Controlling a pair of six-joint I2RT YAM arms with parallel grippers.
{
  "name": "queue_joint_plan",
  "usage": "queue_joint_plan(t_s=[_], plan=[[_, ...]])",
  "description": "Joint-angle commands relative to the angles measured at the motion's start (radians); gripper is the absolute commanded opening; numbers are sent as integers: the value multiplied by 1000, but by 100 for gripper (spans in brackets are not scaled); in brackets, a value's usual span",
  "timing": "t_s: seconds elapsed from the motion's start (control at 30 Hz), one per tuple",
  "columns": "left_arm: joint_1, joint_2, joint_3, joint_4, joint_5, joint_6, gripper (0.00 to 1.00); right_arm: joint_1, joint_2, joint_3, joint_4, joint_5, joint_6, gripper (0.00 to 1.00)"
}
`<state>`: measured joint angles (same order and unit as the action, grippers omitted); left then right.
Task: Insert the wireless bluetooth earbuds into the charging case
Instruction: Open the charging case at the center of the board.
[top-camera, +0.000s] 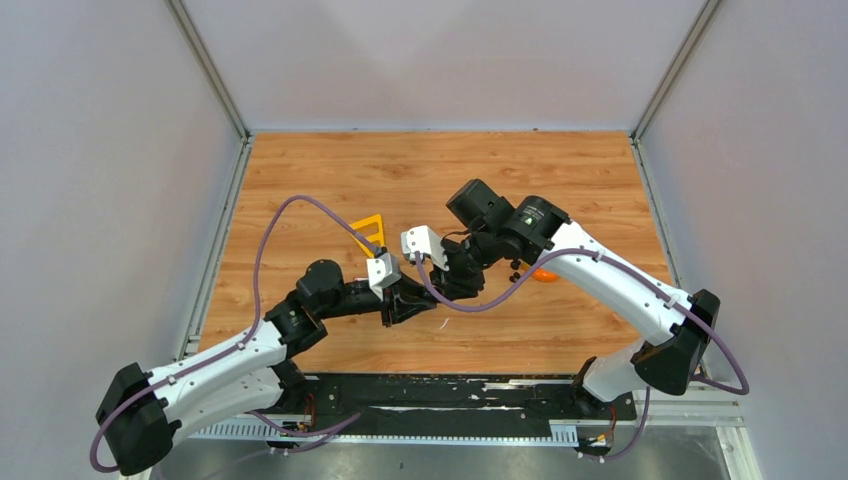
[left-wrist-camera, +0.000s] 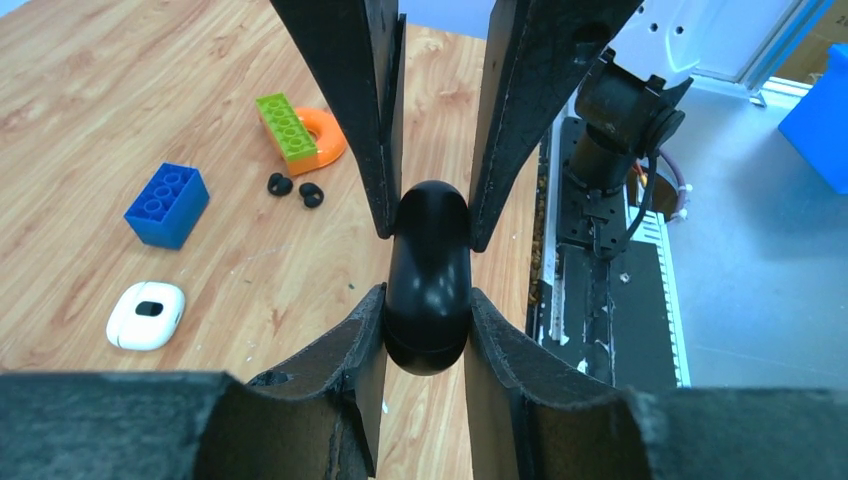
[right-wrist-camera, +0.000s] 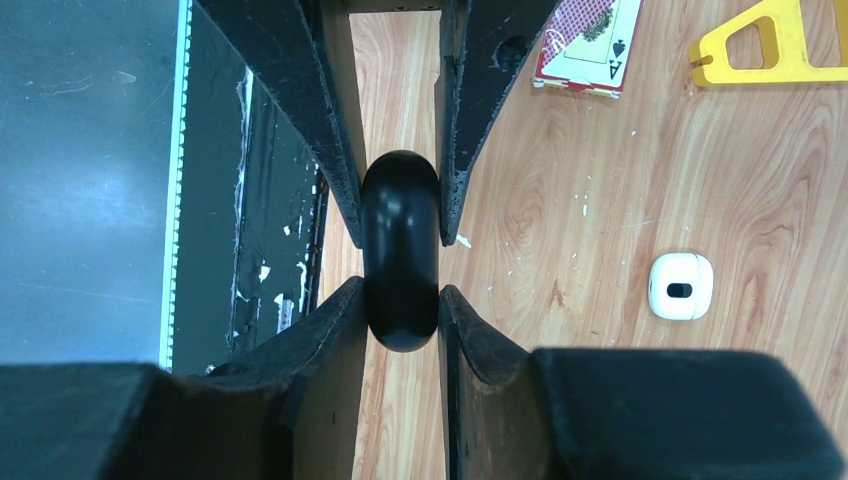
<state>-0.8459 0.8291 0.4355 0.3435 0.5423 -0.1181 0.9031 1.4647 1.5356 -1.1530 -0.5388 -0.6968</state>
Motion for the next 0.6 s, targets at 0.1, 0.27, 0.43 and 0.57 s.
queue_joint_plan(t_s=[0.1,0.27,0.43,0.57], plan=[[-8,18,23,64,5,-15,43,7,-3,39,16,15,15,0],[-8,-9,11,32,-8,2,46,6,-10,39,10,31,11,0],[-8,-38,-5,36,-10,-18,44,5,-15,35,9,30,12,0],[-8,-36,-14,52,-8,-33,42,5,-12,43,13,20,19,0]])
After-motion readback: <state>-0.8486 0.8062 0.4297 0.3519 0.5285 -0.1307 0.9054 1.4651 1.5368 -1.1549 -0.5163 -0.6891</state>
